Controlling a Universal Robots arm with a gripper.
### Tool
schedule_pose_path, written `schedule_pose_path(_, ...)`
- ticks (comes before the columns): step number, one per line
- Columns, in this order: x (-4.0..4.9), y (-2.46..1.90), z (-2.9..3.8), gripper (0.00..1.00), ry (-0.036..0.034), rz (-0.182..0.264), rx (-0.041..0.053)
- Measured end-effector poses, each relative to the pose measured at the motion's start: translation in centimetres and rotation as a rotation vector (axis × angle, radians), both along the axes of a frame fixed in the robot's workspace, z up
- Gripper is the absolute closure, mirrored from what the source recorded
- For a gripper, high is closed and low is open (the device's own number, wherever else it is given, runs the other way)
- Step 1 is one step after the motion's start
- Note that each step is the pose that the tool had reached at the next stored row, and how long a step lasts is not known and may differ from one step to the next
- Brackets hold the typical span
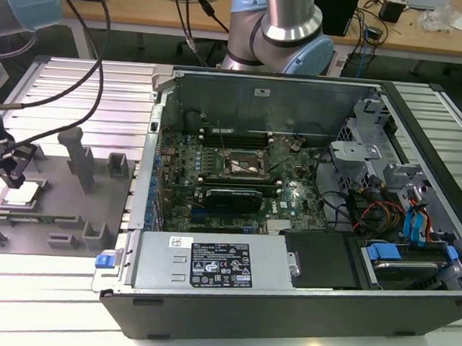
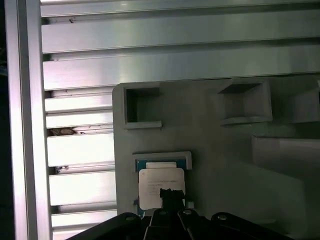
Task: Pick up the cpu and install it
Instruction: 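Pick up the cpu and move it towards the insertion slot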
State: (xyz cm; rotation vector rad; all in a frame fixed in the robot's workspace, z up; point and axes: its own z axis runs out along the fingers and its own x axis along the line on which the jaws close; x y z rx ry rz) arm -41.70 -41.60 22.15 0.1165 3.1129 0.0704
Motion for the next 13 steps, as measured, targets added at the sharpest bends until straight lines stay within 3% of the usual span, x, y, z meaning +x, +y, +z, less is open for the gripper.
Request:
schedule_pose_path(2,-0.02,0.00,-0.42,0.89,0.0000,0.000,0.0001)
schedule_pose_path(9,-0.02,0.00,-0.45,0.89,0.0003,0.000,0.0000)
schedule_pose_path(11,-0.02,0.00,-0.45,0.76,0.0002,0.000,0.0000)
schedule_pose_path(12,-0.02,0.00,-0.45,0.76,0.0002,0.000,0.0000)
schedule_pose_path(13,-0.02,0.00,-0.45,0.64,0.0002,0.000,0.0001)
